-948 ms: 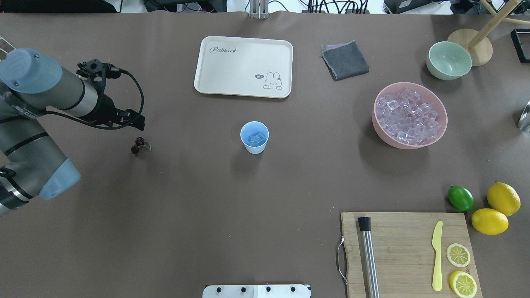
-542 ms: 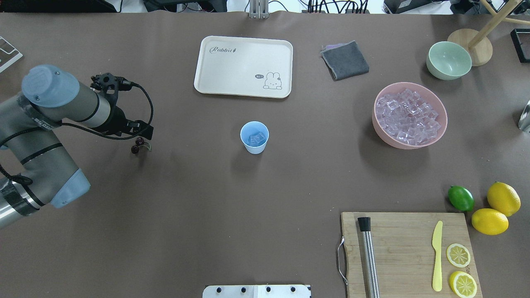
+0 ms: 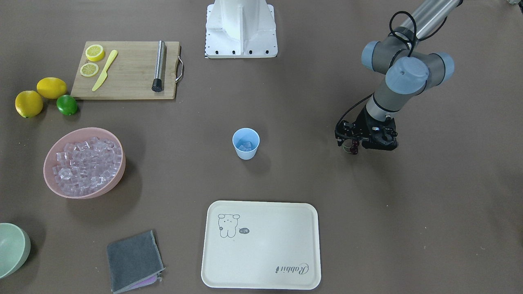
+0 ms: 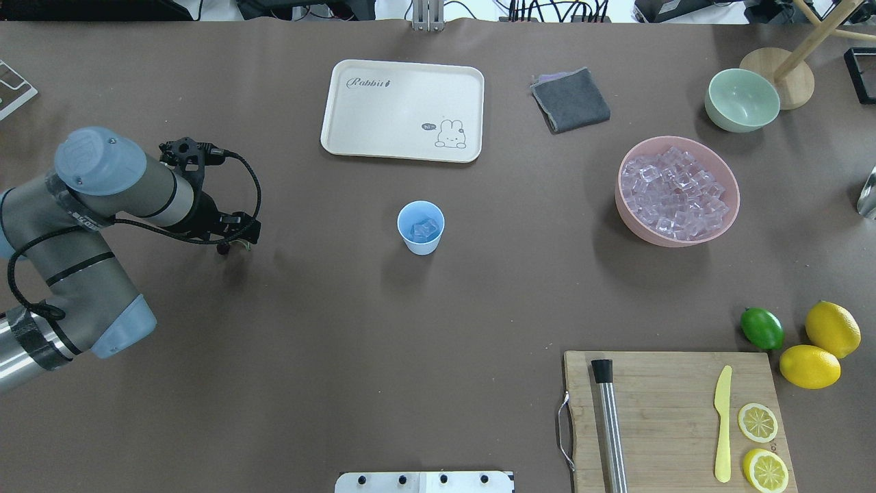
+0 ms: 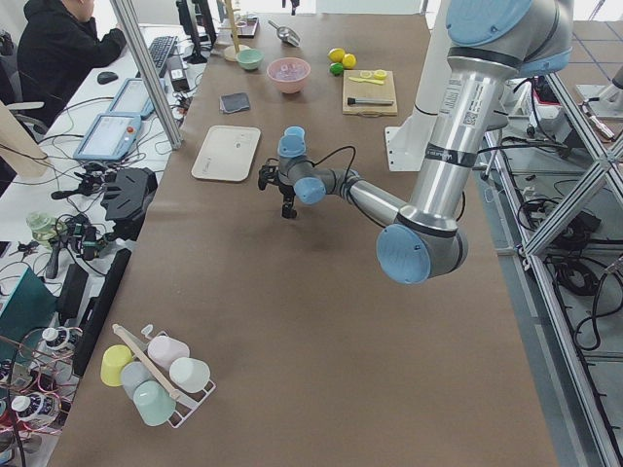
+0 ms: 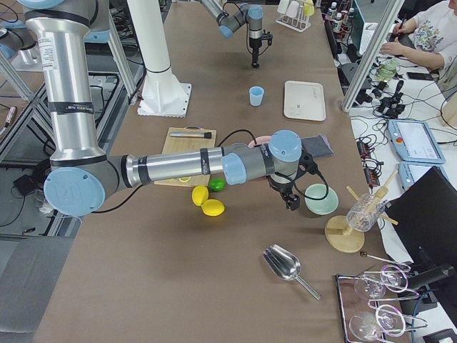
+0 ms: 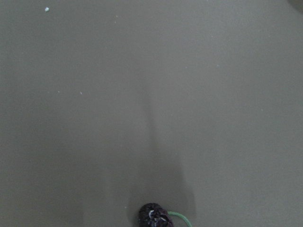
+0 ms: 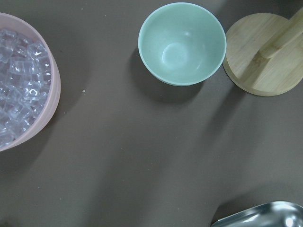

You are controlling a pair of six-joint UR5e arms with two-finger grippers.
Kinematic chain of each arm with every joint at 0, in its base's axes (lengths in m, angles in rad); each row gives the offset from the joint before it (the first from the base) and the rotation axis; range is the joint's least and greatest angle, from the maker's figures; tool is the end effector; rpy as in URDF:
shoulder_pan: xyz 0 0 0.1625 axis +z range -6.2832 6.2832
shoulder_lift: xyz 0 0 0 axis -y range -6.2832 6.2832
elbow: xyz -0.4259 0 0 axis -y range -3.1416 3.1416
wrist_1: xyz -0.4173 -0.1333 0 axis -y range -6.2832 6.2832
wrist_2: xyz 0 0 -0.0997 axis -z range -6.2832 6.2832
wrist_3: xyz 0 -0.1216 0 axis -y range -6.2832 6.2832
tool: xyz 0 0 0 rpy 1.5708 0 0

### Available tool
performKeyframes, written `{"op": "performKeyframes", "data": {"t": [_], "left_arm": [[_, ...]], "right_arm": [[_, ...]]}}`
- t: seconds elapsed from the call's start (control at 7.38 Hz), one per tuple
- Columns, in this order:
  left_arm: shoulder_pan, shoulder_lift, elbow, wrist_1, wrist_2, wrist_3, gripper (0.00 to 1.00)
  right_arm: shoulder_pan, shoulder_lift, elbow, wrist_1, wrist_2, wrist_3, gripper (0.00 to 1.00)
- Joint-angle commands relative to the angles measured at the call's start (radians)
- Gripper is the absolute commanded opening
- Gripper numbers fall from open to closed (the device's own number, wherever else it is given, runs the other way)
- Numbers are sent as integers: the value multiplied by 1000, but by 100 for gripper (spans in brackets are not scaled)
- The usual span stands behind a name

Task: Put ice and cherries in cup
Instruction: 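Lower the left gripper onto the dark cherry and grasp it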

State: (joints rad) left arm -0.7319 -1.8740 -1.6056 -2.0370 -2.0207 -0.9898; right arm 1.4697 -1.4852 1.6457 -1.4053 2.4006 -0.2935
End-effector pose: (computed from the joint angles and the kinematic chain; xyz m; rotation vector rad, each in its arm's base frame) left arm 0.4438 -0.5068 0.4347 0.1453 0.8843 0.0402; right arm -0.0141 -0.5706 0.5660 0.3887 -0.7974 -0.5039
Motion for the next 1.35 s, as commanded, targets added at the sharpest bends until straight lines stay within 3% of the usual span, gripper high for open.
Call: {"op": "performKeyframes", "data": {"t": [0.0, 0.27, 0.41, 0.68, 0.81, 0.95, 1.22], "left_arm": [[3, 3, 6, 0, 0, -1, 82], [3, 3, 9, -2, 0, -4, 77], [5, 1, 13, 0, 0, -3, 60], [5, 1, 16, 1, 0, -4, 18], [5, 3, 15, 1, 2, -3, 7], [3, 3, -14, 1, 2, -7, 0], [-12, 4, -86, 14, -6, -16, 0]], "right_arm": [[-2, 5, -4, 0, -4, 2, 98], [-20, 11, -6, 0, -3, 48, 98], [-22, 13, -9, 0, -4, 47, 98], [-20, 0, -12, 0, -8, 40, 98], [-22, 0, -12, 0, -8, 43, 98], [-20, -3, -15, 0, -9, 42, 98], [-20, -10, -17, 0, -8, 45, 98]]}}
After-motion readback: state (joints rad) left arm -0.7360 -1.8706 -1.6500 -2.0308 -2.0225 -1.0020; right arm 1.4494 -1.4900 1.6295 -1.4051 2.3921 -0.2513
